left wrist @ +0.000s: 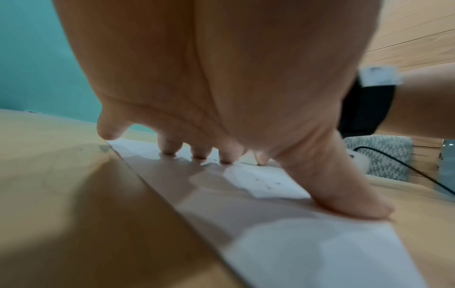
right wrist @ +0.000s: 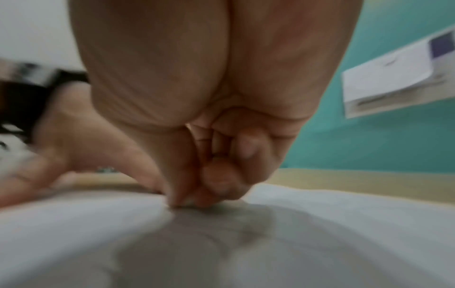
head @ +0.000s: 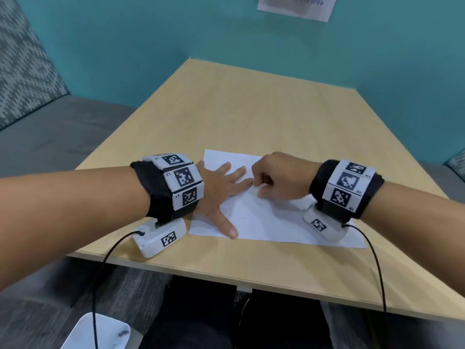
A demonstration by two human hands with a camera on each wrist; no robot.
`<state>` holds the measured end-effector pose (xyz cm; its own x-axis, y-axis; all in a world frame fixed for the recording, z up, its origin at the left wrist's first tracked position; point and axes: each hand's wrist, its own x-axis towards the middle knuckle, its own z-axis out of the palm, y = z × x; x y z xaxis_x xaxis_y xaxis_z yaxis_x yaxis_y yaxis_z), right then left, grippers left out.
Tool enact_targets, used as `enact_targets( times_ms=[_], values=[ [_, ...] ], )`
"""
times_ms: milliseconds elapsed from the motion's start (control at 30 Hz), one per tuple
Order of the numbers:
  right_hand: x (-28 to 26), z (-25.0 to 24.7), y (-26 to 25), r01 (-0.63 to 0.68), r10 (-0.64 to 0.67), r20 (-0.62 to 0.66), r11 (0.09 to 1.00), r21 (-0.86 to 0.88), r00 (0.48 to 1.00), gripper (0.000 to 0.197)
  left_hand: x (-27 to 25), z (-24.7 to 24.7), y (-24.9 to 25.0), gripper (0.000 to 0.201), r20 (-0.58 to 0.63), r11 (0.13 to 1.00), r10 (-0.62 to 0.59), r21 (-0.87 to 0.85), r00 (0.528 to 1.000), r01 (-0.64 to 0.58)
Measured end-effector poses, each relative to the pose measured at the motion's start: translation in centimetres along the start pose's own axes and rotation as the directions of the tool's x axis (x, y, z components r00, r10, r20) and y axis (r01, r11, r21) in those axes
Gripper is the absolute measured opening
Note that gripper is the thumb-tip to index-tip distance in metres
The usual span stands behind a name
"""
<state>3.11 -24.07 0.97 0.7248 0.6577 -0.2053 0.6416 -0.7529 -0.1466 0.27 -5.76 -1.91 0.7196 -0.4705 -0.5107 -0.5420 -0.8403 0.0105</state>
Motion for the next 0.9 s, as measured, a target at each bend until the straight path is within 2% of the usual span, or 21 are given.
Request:
enact_targets(
  times_ms=[67,133,200,333,400,467,500,633,700,800,900],
  values=[
    [-0.3,0.2,-0.5,0.019,-0.019,0.002,1.0,0.01,1.0,0.004,0.0,-0.1,0.0,0.12,0.002,1.0,0.0,0.005,1.0,0.0],
    [-1.3,1.2,-2.7,0.125,-0.128,0.093,0.991,0.036,0.987,0.002,-0.1,-0.1,-0.1,0.11,0.001,1.0,0.02,-0.019,1.0,-0.02],
    [-1.6,1.6,-3.0,0.164,-0.17,0.135,0.985,0.056,0.976,0.008,0.0,-0.1,-0.1,0.103,-0.004,0.999,0.035,-0.032,0.999,-0.035],
    [-0.3,0.1,0.0,0.009,-0.009,0.001,1.0,-0.007,1.0,0.007,0.1,0.0,-0.1,0.122,0.024,1.0,-0.014,0.026,1.0,0.013],
    [-0.8,0.5,-1.2,0.056,-0.055,0.042,0.998,-0.003,0.998,0.002,0.0,-0.1,0.0,0.118,0.018,1.0,-0.002,0.008,1.0,0.002],
    [-1.8,1.4,-3.3,0.141,-0.146,0.143,0.989,0.04,0.979,0.019,-0.1,-0.1,-0.2,0.109,0.011,0.999,0.028,-0.03,1.0,-0.027],
    [-1.8,1.5,-3.3,0.146,-0.152,0.149,0.988,0.05,0.977,0.023,0.0,-0.2,-0.2,0.108,0.013,0.999,0.031,-0.035,0.999,-0.03],
    [-0.6,-0.2,0.3,-0.023,0.023,0.005,0.999,-0.026,1.0,0.005,0.0,-0.2,-0.1,0.123,0.022,1.0,-0.019,0.023,1.0,0.018],
    [-0.8,0.1,0.1,-0.002,0.003,0.01,1.0,-0.024,1.0,0.004,-0.1,-0.3,-0.1,0.123,0.013,0.999,-0.02,0.026,1.0,0.02],
    [-1.7,1.1,-1.6,0.093,-0.094,0.098,0.996,0.008,0.991,0.011,0.0,-0.2,-0.1,0.121,-0.004,1.0,0.016,0.019,1.0,-0.016],
    [-1.2,0.3,0.7,-0.004,0.004,0.012,1.0,-0.013,1.0,0.004,-0.1,-0.2,-0.1,0.124,0.013,0.999,-0.016,0.028,1.0,0.015]
  ],
)
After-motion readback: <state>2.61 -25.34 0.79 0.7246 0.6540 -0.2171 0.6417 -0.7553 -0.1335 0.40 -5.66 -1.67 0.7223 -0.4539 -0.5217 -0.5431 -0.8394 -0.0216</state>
